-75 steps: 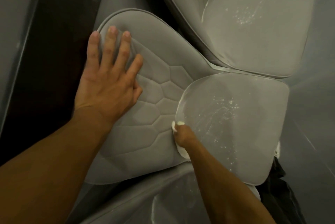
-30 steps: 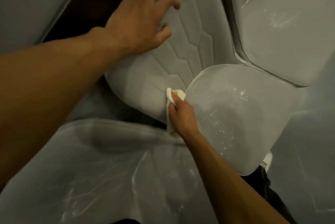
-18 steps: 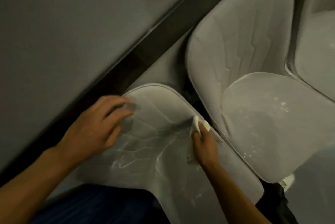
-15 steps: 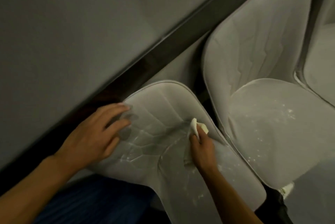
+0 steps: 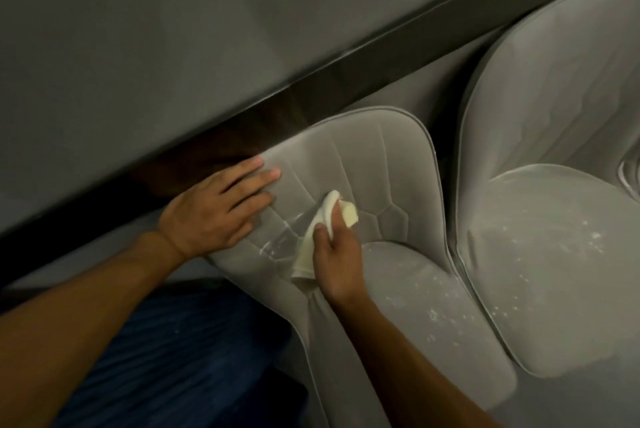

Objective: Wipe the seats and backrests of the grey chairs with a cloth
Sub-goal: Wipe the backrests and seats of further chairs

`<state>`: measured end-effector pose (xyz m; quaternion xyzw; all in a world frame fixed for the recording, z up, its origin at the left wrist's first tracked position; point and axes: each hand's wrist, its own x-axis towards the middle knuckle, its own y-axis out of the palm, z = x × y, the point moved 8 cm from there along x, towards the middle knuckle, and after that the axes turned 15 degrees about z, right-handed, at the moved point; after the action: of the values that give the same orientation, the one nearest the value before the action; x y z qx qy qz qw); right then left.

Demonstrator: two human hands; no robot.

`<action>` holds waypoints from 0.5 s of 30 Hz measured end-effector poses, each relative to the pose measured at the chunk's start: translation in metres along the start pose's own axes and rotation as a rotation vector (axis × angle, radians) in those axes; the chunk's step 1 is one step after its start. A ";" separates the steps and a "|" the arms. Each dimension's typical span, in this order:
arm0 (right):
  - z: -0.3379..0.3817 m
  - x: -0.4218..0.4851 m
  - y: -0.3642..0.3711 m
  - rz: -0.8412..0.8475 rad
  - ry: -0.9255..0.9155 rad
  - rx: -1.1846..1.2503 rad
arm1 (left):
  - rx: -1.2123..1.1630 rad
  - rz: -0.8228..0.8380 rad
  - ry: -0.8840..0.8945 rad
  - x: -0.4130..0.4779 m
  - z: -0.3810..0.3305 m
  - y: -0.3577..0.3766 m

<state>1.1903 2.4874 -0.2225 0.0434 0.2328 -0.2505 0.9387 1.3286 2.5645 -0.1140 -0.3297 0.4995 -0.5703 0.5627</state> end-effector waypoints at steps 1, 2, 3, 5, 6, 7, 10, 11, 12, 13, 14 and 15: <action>0.002 -0.001 0.009 0.057 -0.047 -0.051 | 0.011 -0.003 0.002 -0.001 0.000 0.002; 0.003 -0.003 0.019 0.121 -0.088 -0.107 | 0.020 -0.004 -0.011 -0.002 0.000 0.004; 0.002 -0.004 0.028 0.164 -0.122 -0.151 | 0.028 -0.006 -0.026 -0.003 0.001 0.005; -0.004 -0.007 0.028 0.079 -0.104 -0.111 | 0.044 -0.012 -0.051 -0.002 0.001 0.008; -0.008 -0.010 0.022 -0.025 -0.051 -0.033 | 0.049 -0.010 -0.058 -0.002 0.000 0.008; -0.013 -0.011 0.016 -0.126 0.007 0.035 | 0.050 -0.013 -0.068 -0.002 0.000 0.008; -0.007 -0.008 0.010 -0.285 0.012 0.131 | 0.066 -0.040 -0.078 -0.001 0.000 0.007; -0.003 -0.004 0.015 -0.299 -0.016 0.129 | 0.072 -0.044 -0.075 -0.001 -0.001 0.007; 0.001 -0.003 0.023 -0.294 -0.035 0.093 | 0.076 -0.047 -0.072 -0.001 -0.001 0.008; 0.006 -0.003 0.035 -0.259 -0.055 0.038 | 0.076 -0.054 -0.069 -0.001 -0.001 0.008; 0.007 -0.003 0.051 -0.204 -0.069 -0.016 | 0.076 -0.060 -0.065 -0.001 -0.002 0.008; 0.002 -0.003 0.067 -0.165 -0.059 -0.035 | 0.079 -0.068 -0.064 -0.001 -0.002 0.008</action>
<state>1.2219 2.5470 -0.2217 0.0001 0.2124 -0.3239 0.9219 1.3296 2.5671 -0.1213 -0.3421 0.4470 -0.5976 0.5710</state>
